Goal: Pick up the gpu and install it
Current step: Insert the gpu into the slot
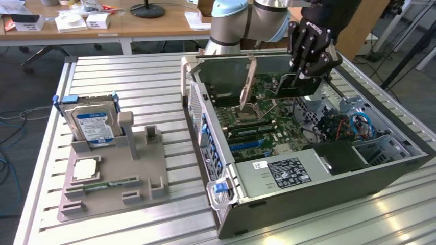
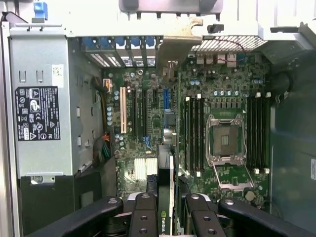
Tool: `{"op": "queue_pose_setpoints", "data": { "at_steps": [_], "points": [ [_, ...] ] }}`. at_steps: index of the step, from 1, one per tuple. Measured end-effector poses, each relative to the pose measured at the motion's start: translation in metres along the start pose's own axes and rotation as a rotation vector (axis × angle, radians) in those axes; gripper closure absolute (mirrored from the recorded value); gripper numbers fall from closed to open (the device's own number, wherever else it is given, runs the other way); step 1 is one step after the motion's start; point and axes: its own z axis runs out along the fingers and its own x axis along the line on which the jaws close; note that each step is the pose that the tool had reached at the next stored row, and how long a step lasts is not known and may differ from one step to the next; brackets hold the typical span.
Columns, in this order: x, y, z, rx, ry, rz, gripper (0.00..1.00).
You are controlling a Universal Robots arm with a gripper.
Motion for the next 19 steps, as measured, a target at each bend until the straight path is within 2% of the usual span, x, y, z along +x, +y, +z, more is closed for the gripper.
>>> {"op": "queue_pose_setpoints", "data": {
  "at_steps": [4, 5, 19],
  "points": [
    [0.000, 0.0003, 0.0006, 0.0153, -0.0002, -0.007, 0.73],
    [0.000, 0.0002, 0.0007, 0.0164, -0.0003, -0.007, 0.73],
    [0.000, 0.0002, 0.0168, 0.0164, -0.0003, -0.007, 0.73]
  ]
}}
